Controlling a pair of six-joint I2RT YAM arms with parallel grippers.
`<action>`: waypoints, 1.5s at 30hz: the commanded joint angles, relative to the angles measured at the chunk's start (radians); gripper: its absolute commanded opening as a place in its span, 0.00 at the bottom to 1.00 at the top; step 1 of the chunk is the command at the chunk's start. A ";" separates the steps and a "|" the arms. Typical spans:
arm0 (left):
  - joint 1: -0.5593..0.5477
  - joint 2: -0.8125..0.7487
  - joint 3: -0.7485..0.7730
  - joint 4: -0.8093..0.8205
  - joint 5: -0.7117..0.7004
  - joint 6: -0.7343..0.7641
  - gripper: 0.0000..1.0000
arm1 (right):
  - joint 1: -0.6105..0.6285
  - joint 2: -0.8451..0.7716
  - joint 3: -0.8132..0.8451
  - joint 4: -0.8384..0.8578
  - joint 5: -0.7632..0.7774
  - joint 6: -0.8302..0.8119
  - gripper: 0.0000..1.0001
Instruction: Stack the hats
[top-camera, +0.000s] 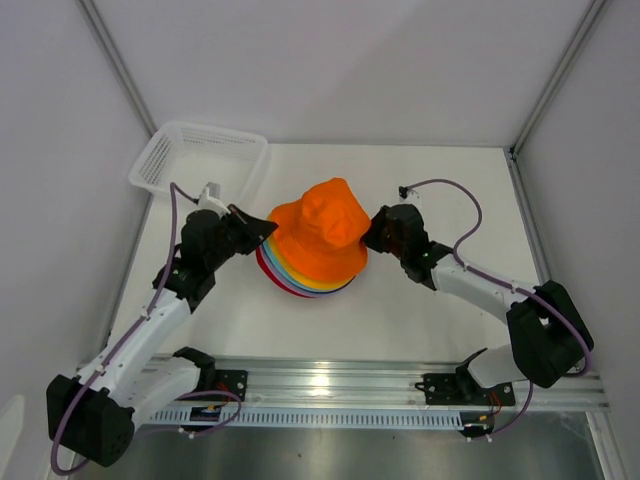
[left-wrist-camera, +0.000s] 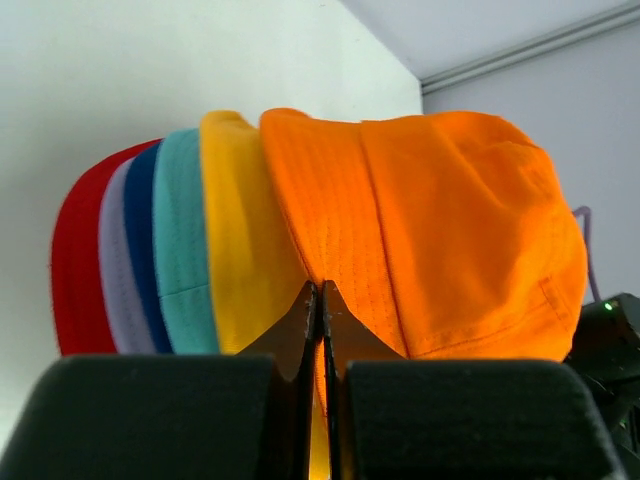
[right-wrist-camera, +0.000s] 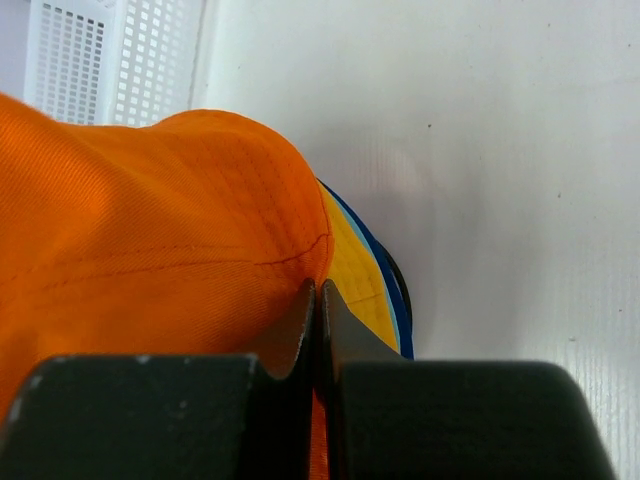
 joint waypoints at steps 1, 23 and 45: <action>-0.007 -0.013 -0.008 -0.088 -0.097 -0.002 0.01 | 0.009 0.019 -0.034 0.011 0.014 0.023 0.00; 0.034 0.100 -0.479 0.467 -0.097 0.033 0.01 | 0.009 -0.001 -0.084 0.058 0.068 0.056 0.00; 0.013 0.639 0.101 0.413 0.003 0.162 0.01 | -0.149 0.088 0.054 0.127 0.062 -0.077 0.05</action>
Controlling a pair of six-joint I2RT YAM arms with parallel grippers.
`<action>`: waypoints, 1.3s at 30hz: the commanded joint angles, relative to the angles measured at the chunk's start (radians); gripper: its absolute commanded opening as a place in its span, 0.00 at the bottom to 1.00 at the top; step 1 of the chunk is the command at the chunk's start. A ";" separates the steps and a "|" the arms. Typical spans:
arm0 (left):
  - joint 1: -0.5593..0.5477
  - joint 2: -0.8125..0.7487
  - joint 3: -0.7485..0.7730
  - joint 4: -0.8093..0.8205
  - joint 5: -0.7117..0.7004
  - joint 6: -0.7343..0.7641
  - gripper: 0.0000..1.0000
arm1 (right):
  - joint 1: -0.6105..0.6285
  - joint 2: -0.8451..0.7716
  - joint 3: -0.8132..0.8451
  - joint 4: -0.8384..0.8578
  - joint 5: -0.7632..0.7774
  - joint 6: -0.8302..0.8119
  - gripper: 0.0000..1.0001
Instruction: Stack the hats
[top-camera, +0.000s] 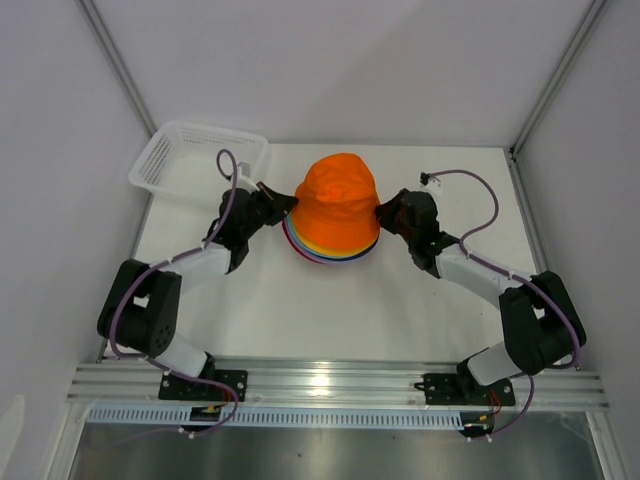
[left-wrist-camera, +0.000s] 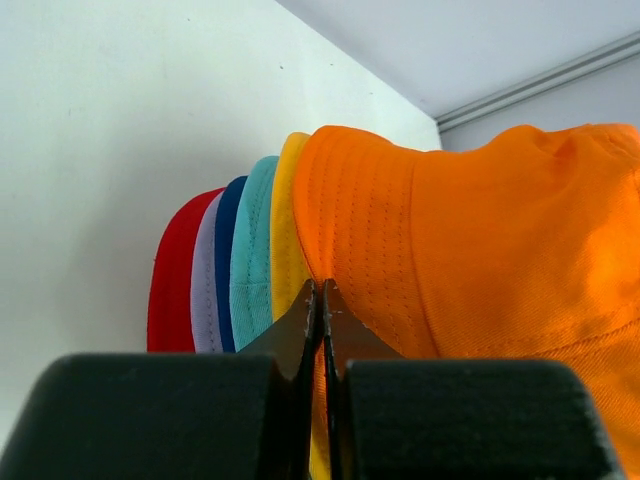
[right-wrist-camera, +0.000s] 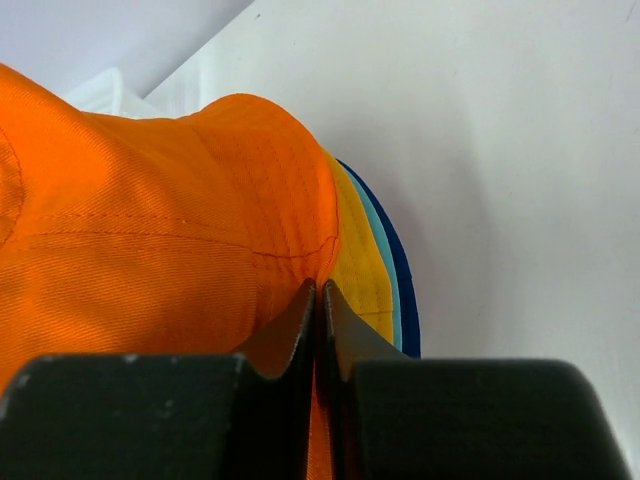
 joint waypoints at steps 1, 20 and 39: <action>-0.018 0.068 0.121 -0.284 -0.033 0.123 0.01 | -0.042 0.045 0.059 0.004 -0.044 -0.071 0.08; -0.090 0.131 0.286 -0.384 -0.099 0.211 0.01 | -0.147 0.039 0.263 -0.285 -0.195 -0.170 0.43; -0.073 -0.327 0.345 -0.644 0.124 0.389 0.26 | -0.183 -0.177 0.480 -0.516 -0.416 -0.374 0.28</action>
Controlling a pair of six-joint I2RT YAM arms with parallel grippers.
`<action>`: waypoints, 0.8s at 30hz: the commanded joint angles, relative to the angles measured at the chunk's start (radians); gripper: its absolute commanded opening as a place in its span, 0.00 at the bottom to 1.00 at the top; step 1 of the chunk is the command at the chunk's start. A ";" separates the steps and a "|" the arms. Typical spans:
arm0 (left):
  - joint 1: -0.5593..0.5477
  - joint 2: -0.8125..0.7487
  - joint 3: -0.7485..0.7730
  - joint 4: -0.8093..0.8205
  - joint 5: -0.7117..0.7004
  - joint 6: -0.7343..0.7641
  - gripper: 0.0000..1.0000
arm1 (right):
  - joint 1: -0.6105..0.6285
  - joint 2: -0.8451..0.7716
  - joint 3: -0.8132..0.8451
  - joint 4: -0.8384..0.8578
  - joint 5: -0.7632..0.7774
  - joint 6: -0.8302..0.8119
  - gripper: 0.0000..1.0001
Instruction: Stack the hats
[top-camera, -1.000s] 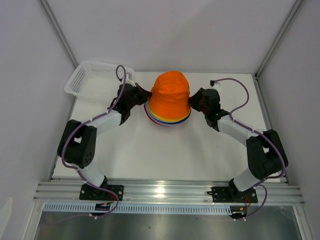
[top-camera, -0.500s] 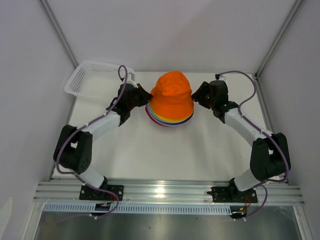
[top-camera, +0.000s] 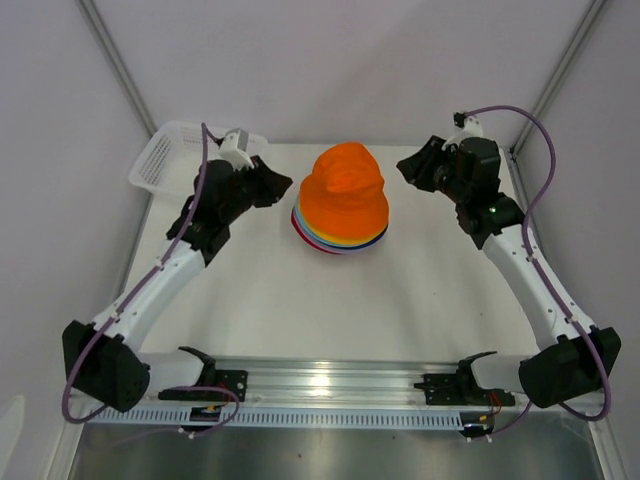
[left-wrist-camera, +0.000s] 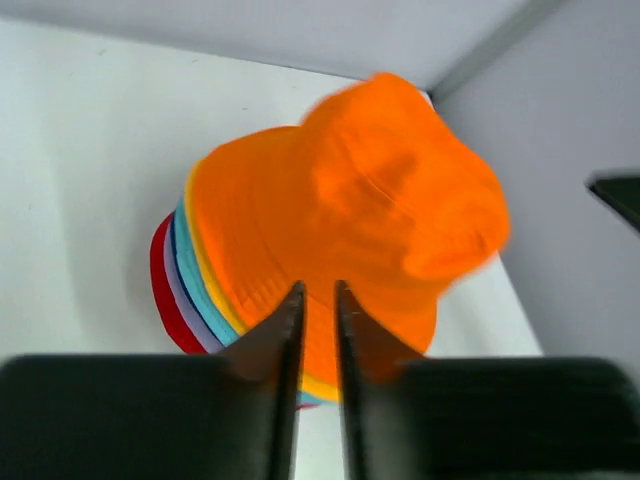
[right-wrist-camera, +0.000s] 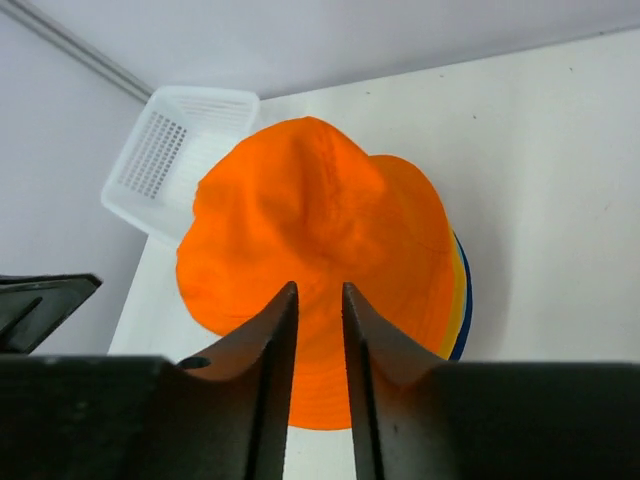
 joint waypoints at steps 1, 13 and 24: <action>-0.013 -0.084 -0.050 0.017 0.226 0.107 0.15 | 0.029 -0.003 0.013 -0.016 -0.047 -0.057 0.26; -0.188 0.133 0.054 -0.216 0.096 0.379 0.01 | 0.014 -0.002 -0.021 -0.054 -0.007 -0.045 0.89; -0.201 0.351 0.028 -0.078 0.067 0.362 0.01 | -0.024 0.012 -0.038 -0.096 0.053 -0.065 1.00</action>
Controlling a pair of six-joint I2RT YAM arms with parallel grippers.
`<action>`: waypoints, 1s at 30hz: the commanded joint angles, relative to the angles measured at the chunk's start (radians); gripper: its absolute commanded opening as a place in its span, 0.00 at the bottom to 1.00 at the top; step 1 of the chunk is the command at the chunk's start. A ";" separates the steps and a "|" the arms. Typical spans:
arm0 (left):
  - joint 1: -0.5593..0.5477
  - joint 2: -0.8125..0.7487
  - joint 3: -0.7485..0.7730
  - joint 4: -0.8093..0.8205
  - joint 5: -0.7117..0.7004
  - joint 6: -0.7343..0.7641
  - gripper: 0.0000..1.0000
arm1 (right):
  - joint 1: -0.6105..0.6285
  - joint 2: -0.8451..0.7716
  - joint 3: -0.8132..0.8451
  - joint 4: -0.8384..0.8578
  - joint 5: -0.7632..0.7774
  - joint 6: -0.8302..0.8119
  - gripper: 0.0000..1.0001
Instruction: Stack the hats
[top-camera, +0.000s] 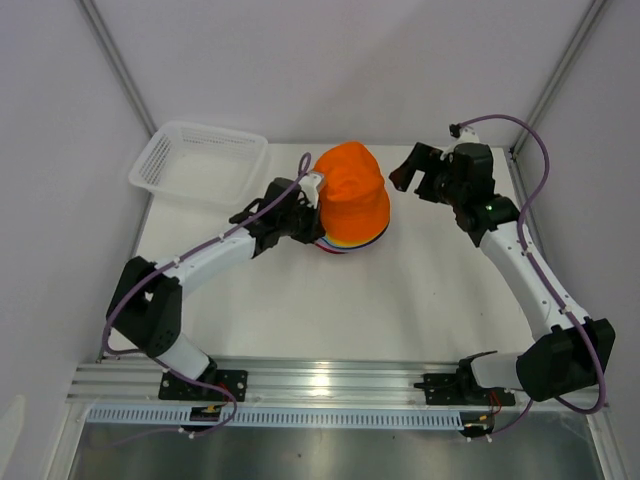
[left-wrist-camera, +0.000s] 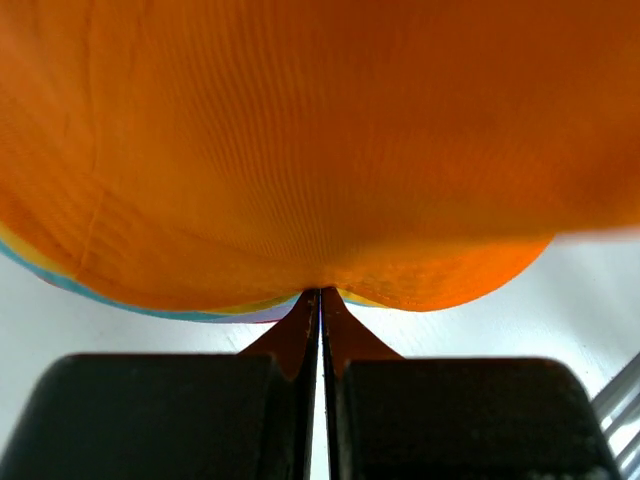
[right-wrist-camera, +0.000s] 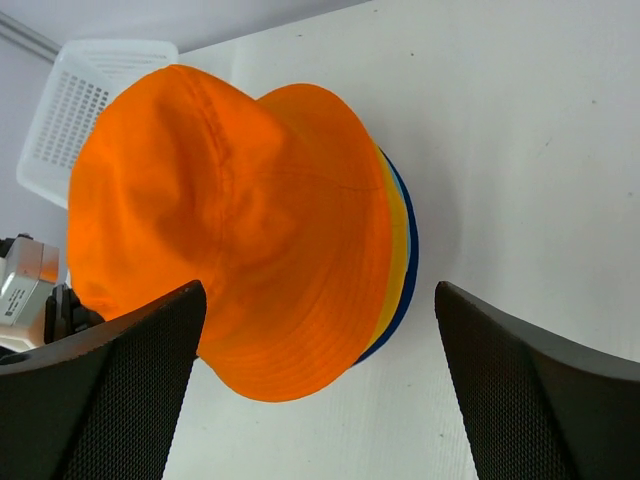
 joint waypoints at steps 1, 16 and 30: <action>-0.007 0.058 0.022 0.045 -0.026 0.020 0.01 | -0.007 0.002 -0.008 -0.010 0.030 -0.028 1.00; 0.017 -0.566 -0.080 -0.162 -0.132 -0.164 0.99 | -0.076 -0.056 0.014 -0.131 0.076 -0.036 0.99; 0.302 -0.856 -0.081 -0.450 -0.010 -0.256 1.00 | -0.111 -0.404 -0.230 -0.084 0.071 -0.002 0.99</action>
